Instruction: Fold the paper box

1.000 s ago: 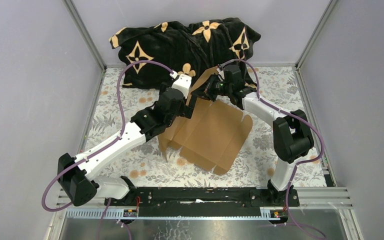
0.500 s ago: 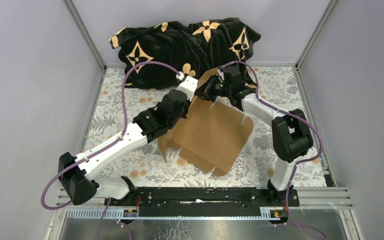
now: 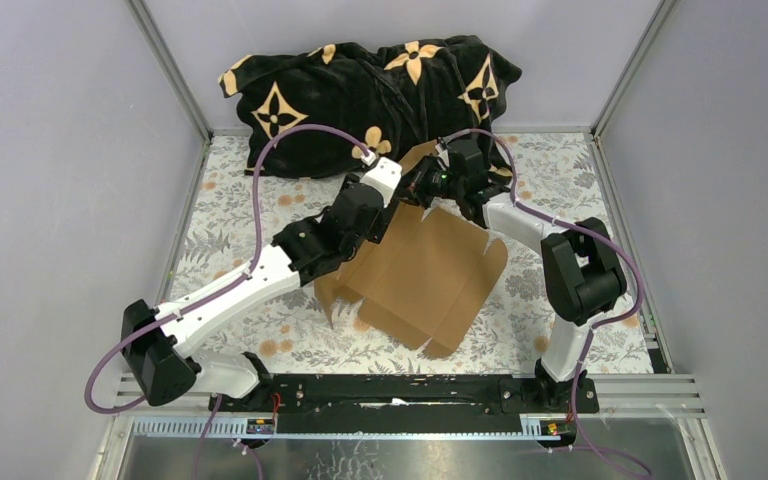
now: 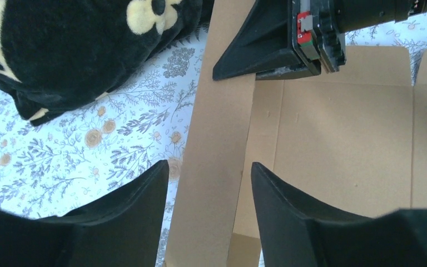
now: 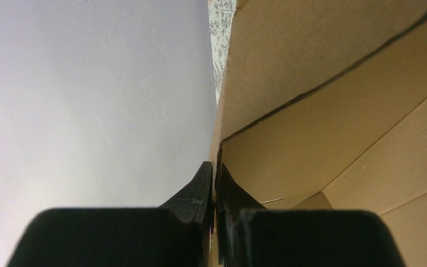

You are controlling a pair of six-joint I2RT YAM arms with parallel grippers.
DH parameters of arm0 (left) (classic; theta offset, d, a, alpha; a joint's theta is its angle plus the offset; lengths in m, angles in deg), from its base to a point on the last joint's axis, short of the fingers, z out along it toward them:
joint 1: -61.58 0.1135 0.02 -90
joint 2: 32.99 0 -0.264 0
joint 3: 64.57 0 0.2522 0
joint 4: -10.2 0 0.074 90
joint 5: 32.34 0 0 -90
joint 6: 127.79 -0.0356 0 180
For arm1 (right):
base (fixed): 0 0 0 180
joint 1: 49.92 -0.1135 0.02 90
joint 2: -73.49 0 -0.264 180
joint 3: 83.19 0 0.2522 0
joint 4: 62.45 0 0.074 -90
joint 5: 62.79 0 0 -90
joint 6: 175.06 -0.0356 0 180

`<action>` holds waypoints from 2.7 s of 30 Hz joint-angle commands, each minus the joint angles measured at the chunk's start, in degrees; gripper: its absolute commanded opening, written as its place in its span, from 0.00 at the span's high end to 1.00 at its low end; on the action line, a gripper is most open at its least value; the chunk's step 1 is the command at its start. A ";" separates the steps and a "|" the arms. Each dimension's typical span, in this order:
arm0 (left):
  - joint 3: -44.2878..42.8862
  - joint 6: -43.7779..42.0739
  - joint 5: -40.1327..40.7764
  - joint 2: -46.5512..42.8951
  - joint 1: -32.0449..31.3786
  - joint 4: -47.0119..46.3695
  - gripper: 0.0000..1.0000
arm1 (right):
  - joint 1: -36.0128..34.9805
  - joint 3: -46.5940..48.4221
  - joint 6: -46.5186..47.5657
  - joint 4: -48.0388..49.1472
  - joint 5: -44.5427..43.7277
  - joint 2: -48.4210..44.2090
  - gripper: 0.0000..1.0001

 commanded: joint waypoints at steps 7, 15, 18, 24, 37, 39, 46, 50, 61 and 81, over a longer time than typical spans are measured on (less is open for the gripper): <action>0.29 11.66 4.46 -8.91 -0.34 10.95 0.19 | 0.28 -5.59 -0.25 6.01 1.82 -1.46 0.96; 4.10 15.60 3.24 -14.94 -2.04 15.44 0.01 | 0.27 -7.05 -0.52 6.91 1.88 -1.81 0.96; 3.64 15.30 2.21 -13.17 -2.71 15.32 0.01 | 0.31 -7.16 -0.68 7.08 1.58 -1.76 0.96; -1.22 11.84 4.44 -7.04 -5.23 14.12 0.02 | 0.29 -6.23 -1.14 6.39 1.31 -1.76 0.96; -5.57 5.38 10.73 2.83 -8.07 9.42 0.01 | 0.24 -5.60 -1.28 6.11 1.64 -1.71 0.96; -5.40 3.76 13.92 4.66 -9.15 8.88 0.02 | 0.29 -5.66 -1.73 6.75 1.86 -1.45 0.96; -3.49 0.35 20.94 7.72 -10.53 5.95 0.16 | 0.31 -5.78 -2.91 8.58 2.76 -0.75 0.96; -3.09 -0.77 23.53 9.42 -10.56 5.26 0.18 | 0.36 -5.75 -3.20 9.13 3.10 -0.40 0.96; -0.23 -1.15 25.08 12.40 -10.53 3.10 0.35 | 0.40 -6.20 -3.99 10.32 3.70 -0.27 0.96; 1.62 -2.35 27.65 13.76 -10.20 1.11 0.79 | 0.62 -7.66 -4.56 12.22 4.82 -0.46 0.89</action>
